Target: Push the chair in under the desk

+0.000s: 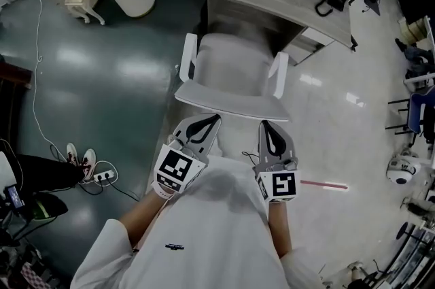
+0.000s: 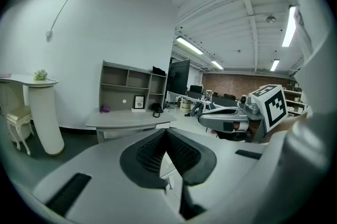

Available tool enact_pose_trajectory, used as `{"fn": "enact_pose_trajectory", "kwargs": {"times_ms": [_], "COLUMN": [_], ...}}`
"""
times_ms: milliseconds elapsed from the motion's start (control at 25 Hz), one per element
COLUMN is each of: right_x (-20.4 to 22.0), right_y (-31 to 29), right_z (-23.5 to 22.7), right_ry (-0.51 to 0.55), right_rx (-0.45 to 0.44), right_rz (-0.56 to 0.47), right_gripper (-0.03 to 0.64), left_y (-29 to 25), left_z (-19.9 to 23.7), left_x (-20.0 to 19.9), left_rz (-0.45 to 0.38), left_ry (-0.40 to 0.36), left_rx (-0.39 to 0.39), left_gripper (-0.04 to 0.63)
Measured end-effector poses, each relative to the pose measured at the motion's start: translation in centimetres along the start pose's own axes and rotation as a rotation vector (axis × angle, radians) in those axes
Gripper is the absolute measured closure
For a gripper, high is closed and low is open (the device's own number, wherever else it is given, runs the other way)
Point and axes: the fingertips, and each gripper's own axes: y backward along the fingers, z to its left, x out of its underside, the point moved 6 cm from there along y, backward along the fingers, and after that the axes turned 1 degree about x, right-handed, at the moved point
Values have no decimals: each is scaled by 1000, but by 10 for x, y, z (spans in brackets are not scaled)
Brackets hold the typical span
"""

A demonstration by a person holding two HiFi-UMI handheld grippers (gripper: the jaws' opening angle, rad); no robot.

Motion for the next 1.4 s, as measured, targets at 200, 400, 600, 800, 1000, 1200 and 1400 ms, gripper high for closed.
{"fn": "enact_pose_trajectory", "kwargs": {"times_ms": [200,400,600,800,1000,1200,1400], "right_x": [2,7,16,26,41,64,85], "right_y": [-13,-22,-28,-38,-55,-67,-77], "right_z": [-3,-4,-11,-13,-6,1,2], "right_ry": [11,32,42,53,85,181,280], "right_rx": [0,-26,-51,-87,-182,-308,-396], "right_rz": [-5,12,45,89,182,303,382], "right_gripper": [604,604,604,604,504,448,416], "left_y": [-10,-18,-30,-40,-50,-62,-76], "left_z": [10,13,15,19,23,22,30], "left_x": [5,14,22,33,46,58,76], "left_rz": [18,87,139,213,273,369,475], "left_ry": [-8,-14,-65,-123,-159,-269,-379], "left_rx": [13,31,58,107,148,236,289], "left_gripper": [588,588,587,586,579,479,392]}}
